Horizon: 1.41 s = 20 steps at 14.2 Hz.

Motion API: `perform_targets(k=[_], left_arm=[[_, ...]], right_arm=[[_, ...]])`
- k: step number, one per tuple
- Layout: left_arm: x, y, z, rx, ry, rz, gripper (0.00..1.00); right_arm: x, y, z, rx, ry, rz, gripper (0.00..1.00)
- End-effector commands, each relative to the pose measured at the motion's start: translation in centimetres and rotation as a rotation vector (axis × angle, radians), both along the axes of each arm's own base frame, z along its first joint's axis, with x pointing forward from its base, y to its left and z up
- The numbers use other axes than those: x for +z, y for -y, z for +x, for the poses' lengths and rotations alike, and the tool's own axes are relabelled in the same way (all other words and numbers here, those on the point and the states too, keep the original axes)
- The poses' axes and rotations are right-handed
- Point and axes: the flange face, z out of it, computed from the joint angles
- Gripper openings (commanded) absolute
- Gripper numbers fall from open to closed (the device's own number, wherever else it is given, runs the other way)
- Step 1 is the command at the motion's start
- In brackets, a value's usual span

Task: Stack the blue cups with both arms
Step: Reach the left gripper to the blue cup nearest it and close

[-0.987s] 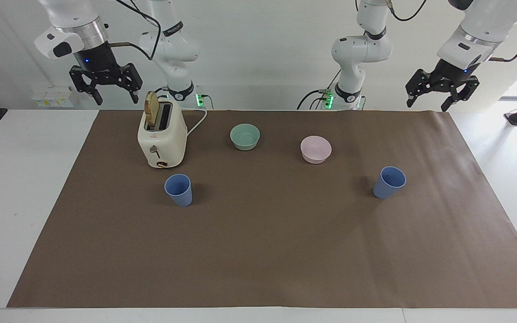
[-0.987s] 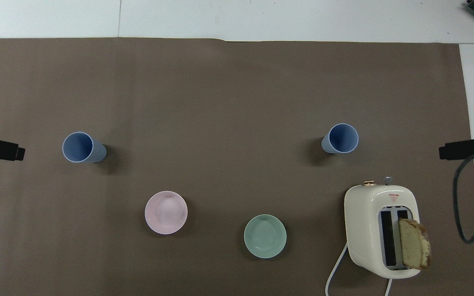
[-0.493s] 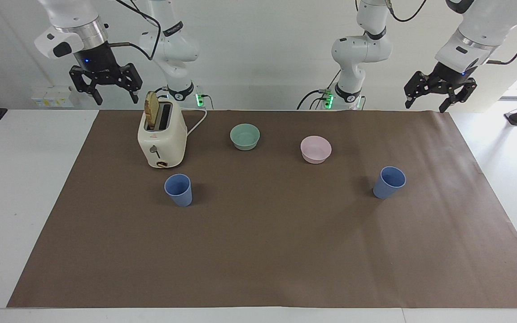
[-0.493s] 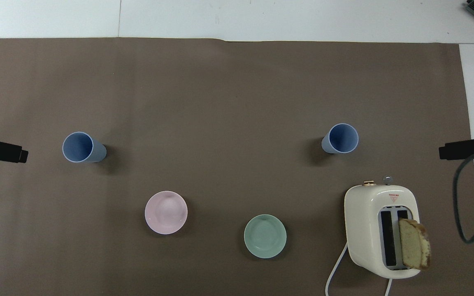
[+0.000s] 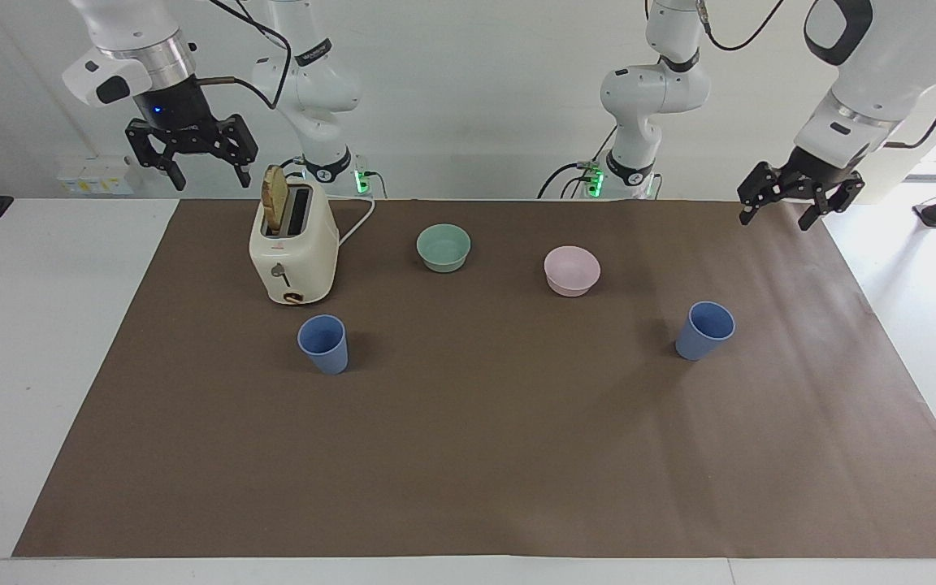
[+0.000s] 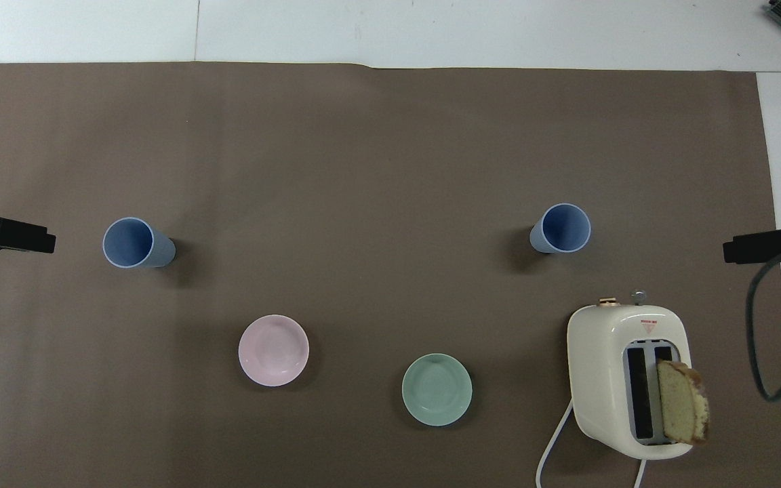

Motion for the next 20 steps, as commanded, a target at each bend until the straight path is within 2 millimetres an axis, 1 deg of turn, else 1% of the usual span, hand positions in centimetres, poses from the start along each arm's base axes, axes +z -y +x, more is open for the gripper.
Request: perform_targets(k=[1,3,4,6,8,10,11,13,14,16,19,20], left_arm=[[-4.0,-0.6,0.4,0.021,0.028,-0.005,1.0],[-5.8,-0.7,0.8,0.027,0.009,-0.006,1.0],[-7.1,-0.7,1.3,0.029,-0.013,-0.007,1.0],[-9.2,-1.1,2.7,0.048,-0.003,-0.009,1.0],[-12.4,-3.2,4.3,0.131,-0.01,-0.012,1.0],[-13.1,-2.4,4.4,0.161,-0.02,-0.012,1.0],[-13.8,-2.3,4.4,0.164,-0.029,-0.012,1.0],[-16.1,-2.2,4.5,0.17,-0.039,-0.012,1.0],[-16.9,-1.6,4.0,0.186,-0.043,-0.011,1.0],[-18.4,-1.0,3.8,0.196,-0.041,-0.01,1.0],[-19.5,-0.4,3.9,0.19,-0.042,-0.011,1.0],[-19.5,-0.5,3.9,0.19,-0.042,-0.011,1.0]], right_arm=[[0.0,0.2,-0.3,0.018,0.001,-0.006,1.0],[-0.1,0.2,-0.2,0.018,0.0,-0.006,1.0],[-0.1,0.2,-0.2,0.018,0.0,-0.006,1.0],[0.0,0.2,-0.3,0.018,0.001,-0.006,1.0],[-0.1,0.2,-0.2,0.018,0.0,-0.006,1.0],[0.0,0.2,-0.3,0.018,0.001,-0.006,1.0],[0.0,0.2,-0.3,0.018,0.001,-0.006,1.0],[0.0,0.2,-0.3,0.018,0.001,-0.006,1.0],[-0.1,0.2,-0.2,0.018,0.0,-0.006,1.0],[-0.1,0.2,-0.2,0.018,0.0,-0.006,1.0],[0.0,0.2,-0.3,0.018,0.001,-0.006,1.0],[-0.1,0.2,-0.2,0.018,0.0,-0.006,1.0]])
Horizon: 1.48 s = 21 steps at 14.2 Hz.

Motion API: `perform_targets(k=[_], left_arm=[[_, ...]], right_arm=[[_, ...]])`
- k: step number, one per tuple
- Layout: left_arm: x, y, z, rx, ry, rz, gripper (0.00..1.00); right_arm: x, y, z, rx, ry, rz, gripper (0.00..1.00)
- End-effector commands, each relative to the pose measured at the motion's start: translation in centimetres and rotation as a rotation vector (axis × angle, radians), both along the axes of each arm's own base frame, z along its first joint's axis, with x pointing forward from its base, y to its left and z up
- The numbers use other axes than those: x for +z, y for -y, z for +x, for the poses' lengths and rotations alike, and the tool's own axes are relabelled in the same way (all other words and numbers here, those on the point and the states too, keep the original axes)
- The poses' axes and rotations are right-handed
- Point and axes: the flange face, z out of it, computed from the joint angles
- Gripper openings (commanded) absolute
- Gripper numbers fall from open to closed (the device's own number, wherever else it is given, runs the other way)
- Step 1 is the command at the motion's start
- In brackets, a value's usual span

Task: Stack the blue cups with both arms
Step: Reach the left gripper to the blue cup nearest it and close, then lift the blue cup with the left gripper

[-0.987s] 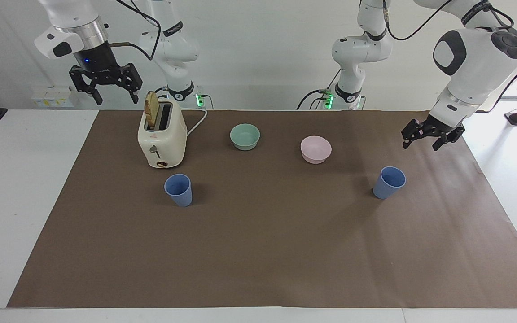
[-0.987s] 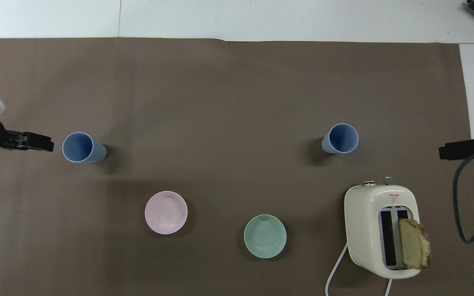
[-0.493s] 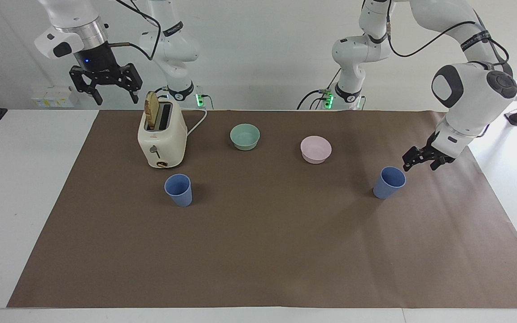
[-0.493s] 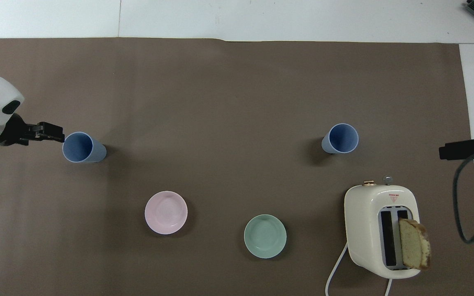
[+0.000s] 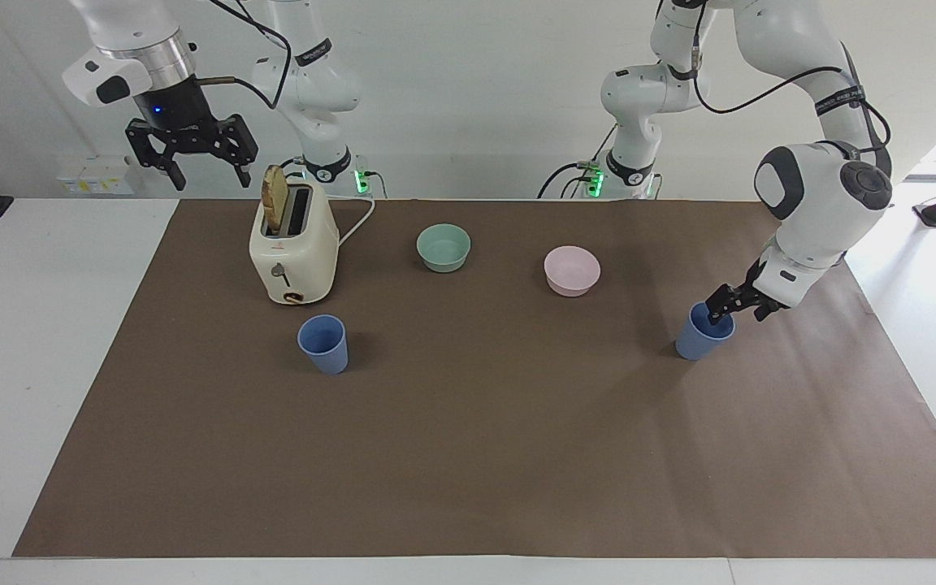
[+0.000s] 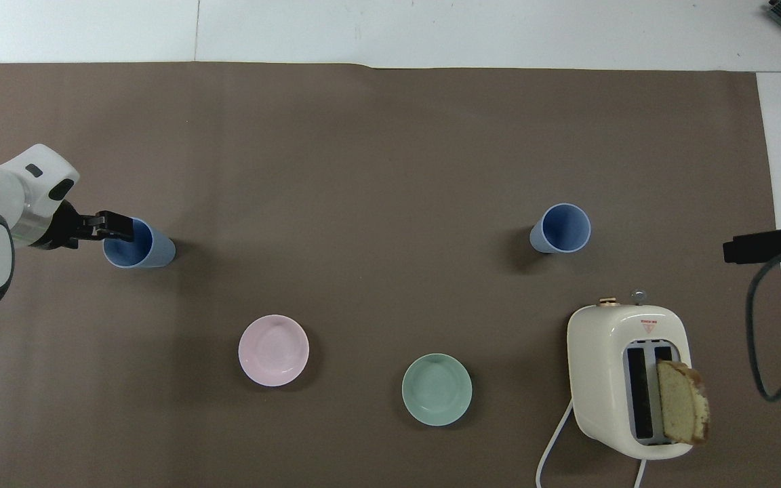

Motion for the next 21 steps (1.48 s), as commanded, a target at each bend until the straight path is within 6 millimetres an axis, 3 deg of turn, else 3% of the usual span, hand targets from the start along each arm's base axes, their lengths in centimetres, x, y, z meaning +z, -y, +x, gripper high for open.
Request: perform_targets(k=[1,4,5,6,7,11,13,16,18,21], left_arm=[[-0.8,0.1,-0.4,0.014,0.008,-0.005,0.95],[-1.4,0.5,-0.3,0.011,0.012,-0.005,0.65],[-1.4,0.5,-0.3,0.008,0.012,-0.005,0.45],[-1.4,0.4,-0.3,0.003,0.012,-0.005,0.14],[-1.4,0.2,-0.4,-0.003,0.011,-0.005,0.0],[-0.4,0.0,0.3,0.012,0.022,-0.014,0.0],[2.4,-0.3,0.9,0.018,0.032,-0.026,0.0],[8.8,0.2,2.1,0.014,0.047,-0.032,0.0],[12.8,1.3,2.6,0.06,0.06,-0.058,0.0],[14.3,6.6,2.4,0.095,0.059,-0.064,0.0]], right_arm=[[-0.1,0.2,-0.2,0.018,0.0,-0.006,1.0],[0.0,0.2,-0.3,0.018,0.001,-0.006,1.0],[-0.1,0.3,-0.2,0.016,0.0,-0.006,1.0],[0.0,0.3,-0.3,0.016,0.001,-0.006,1.0],[0.0,0.2,-0.3,0.018,0.001,-0.006,1.0],[0.0,0.2,-0.3,0.018,0.001,-0.005,1.0],[0.0,0.2,-0.3,0.018,-0.002,-0.005,1.0],[-0.1,0.3,-0.4,0.017,-0.012,-0.004,1.0],[-0.1,0.4,-0.4,0.014,-0.012,-0.004,1.0],[-0.1,0.5,-0.4,0.012,-0.011,-0.005,1.0]])
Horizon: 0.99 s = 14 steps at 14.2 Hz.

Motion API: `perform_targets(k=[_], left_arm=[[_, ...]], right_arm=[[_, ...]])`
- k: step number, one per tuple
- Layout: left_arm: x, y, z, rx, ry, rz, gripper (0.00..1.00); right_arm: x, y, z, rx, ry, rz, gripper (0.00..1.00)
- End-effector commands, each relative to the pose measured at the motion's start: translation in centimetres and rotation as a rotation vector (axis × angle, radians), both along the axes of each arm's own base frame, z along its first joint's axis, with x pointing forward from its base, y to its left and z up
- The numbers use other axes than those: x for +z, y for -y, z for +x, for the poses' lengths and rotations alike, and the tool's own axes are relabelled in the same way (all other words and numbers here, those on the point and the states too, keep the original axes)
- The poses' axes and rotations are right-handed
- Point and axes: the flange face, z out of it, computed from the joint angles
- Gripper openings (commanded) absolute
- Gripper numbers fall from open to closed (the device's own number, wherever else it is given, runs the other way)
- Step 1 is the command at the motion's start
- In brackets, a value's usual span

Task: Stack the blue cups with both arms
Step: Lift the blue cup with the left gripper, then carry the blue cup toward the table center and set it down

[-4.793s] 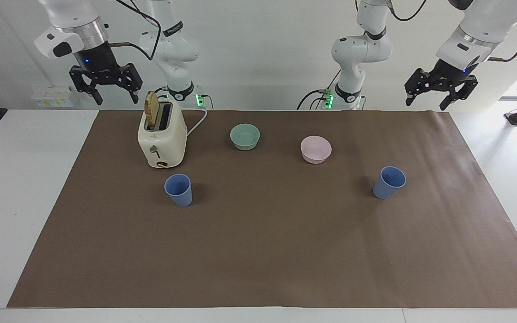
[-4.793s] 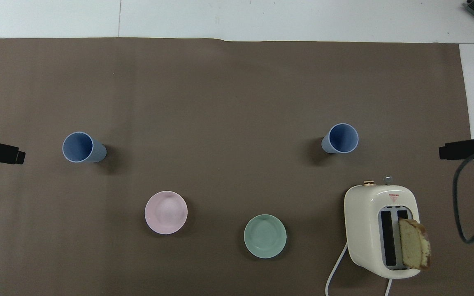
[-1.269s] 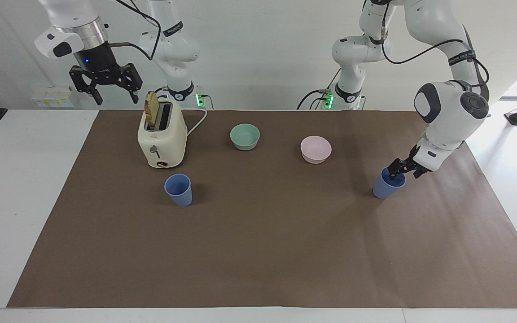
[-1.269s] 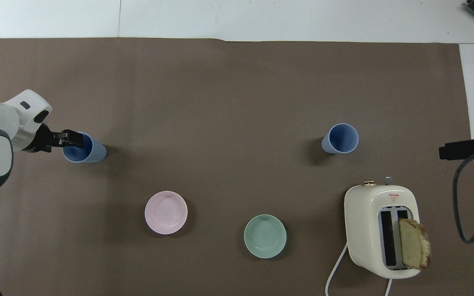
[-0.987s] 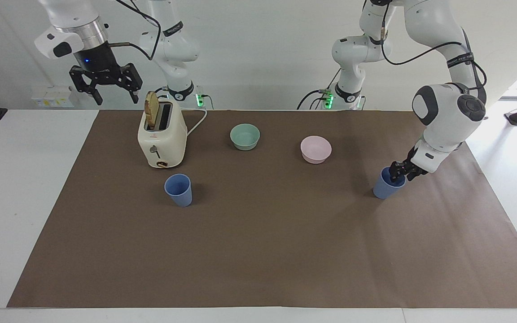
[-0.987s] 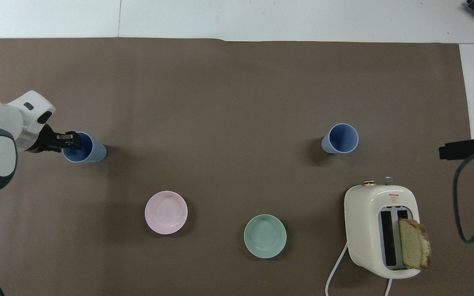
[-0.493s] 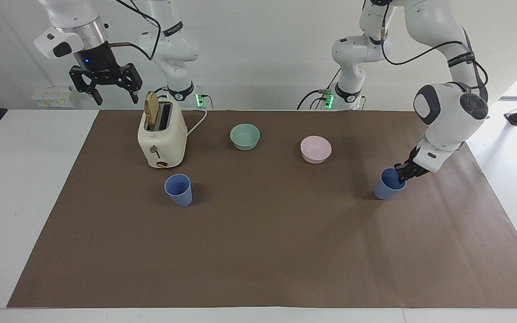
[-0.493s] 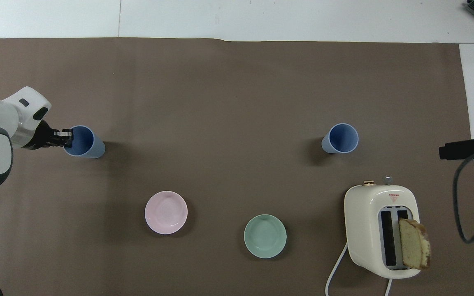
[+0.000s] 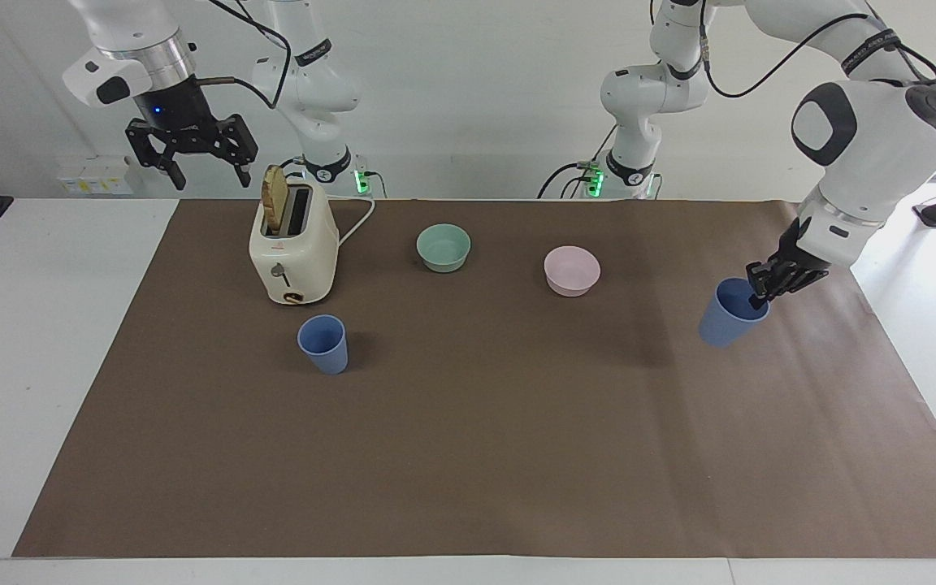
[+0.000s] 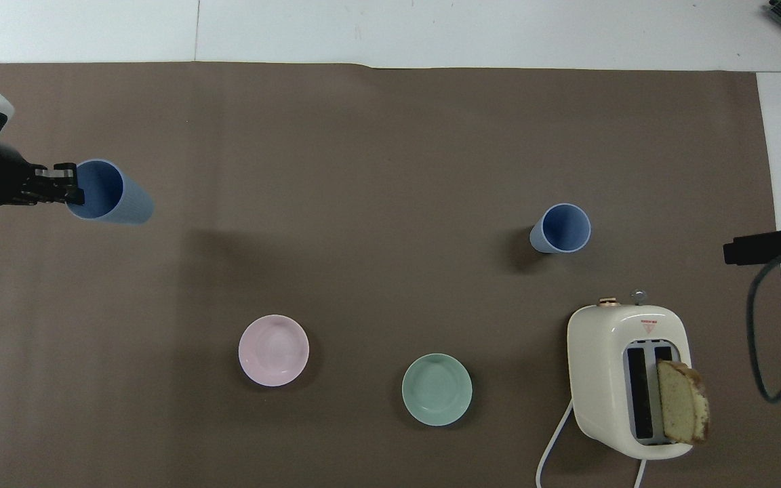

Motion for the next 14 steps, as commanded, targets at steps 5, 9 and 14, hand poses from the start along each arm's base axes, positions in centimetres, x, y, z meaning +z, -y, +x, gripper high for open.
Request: perform_targets(k=[5,9,14], left_arm=[[-0.4,15.7,-1.7,0.098,-0.013,-0.028,0.0],[-2.8,22.6,-2.1,0.161,0.018,-0.065,0.0],[-8.3,30.2,-2.6,0.183,0.029,-0.098,0.0]], right_arm=[[-0.1,0.4,-0.4,0.016,-0.007,-0.004,1.0],[-0.1,0.4,-0.4,0.021,-0.01,-0.003,1.0],[-0.1,0.3,-0.4,0.02,-0.01,0.0,1.0]])
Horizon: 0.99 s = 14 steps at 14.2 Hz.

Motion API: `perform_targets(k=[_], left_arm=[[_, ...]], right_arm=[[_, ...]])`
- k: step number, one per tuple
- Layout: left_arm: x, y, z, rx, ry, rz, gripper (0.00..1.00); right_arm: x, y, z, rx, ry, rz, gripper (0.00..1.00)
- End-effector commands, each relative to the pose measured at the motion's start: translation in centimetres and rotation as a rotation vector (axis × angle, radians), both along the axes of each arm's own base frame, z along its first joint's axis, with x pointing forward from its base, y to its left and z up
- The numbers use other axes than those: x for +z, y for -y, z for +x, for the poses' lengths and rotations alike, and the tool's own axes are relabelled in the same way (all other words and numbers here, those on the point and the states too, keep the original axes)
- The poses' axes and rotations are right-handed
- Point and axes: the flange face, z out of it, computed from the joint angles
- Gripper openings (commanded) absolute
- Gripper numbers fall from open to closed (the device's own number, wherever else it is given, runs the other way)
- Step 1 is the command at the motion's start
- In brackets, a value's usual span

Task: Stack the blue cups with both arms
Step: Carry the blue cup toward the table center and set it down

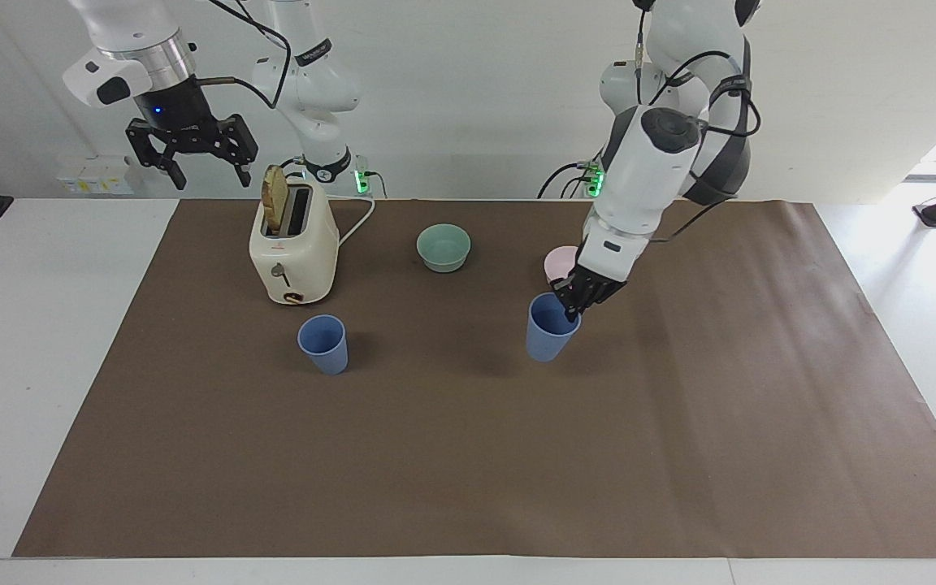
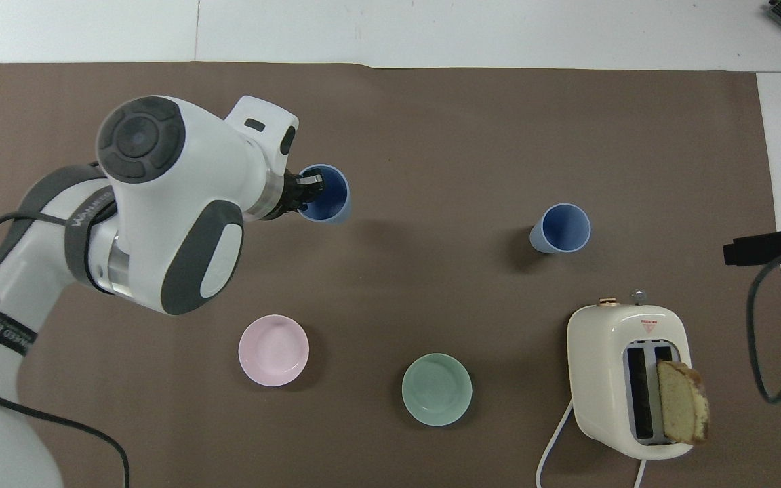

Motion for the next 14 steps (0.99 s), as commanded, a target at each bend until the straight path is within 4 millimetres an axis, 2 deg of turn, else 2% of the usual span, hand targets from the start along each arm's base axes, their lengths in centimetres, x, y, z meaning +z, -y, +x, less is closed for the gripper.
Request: perform_targets(k=[1,2,4,6,10,11,12,13,14], left_arm=[[-2.7,3.0,-0.2,0.005,0.015,-0.007,0.0],[-3.6,4.0,-0.5,0.001,0.012,-0.008,0.0],[-4.6,4.0,-0.7,-0.005,0.008,-0.003,0.0],[-6.3,3.7,-1.7,-0.013,-0.017,0.015,0.0],[-7.5,4.2,-2.0,-0.015,0.001,0.005,0.0],[-7.2,4.2,-1.7,-0.01,0.013,-0.004,0.0],[-7.2,4.2,-1.7,-0.011,0.016,-0.005,0.09],[-7.5,4.2,-1.9,-0.016,0.009,0.0,0.37],[-7.6,4.2,-1.9,-0.015,0.004,0.003,0.72]], right_arm=[[-0.1,0.3,-0.4,0.018,-0.004,0.0,1.0],[-0.1,0.3,-0.4,0.017,-0.004,0.002,1.0],[-0.1,0.4,-0.4,0.013,-0.006,0.0,1.0],[-0.1,0.2,-0.4,0.016,-0.006,0.0,1.0],[-0.2,0.3,-0.4,0.015,-0.003,0.0,1.0],[-0.1,0.4,-0.4,0.013,0.0,0.001,1.0],[-0.1,0.3,-0.4,0.015,0.002,0.001,1.0],[-0.3,0.3,-0.3,0.015,-0.003,0.001,1.0],[-0.5,0.3,-0.2,0.015,-0.003,0.003,1.0]])
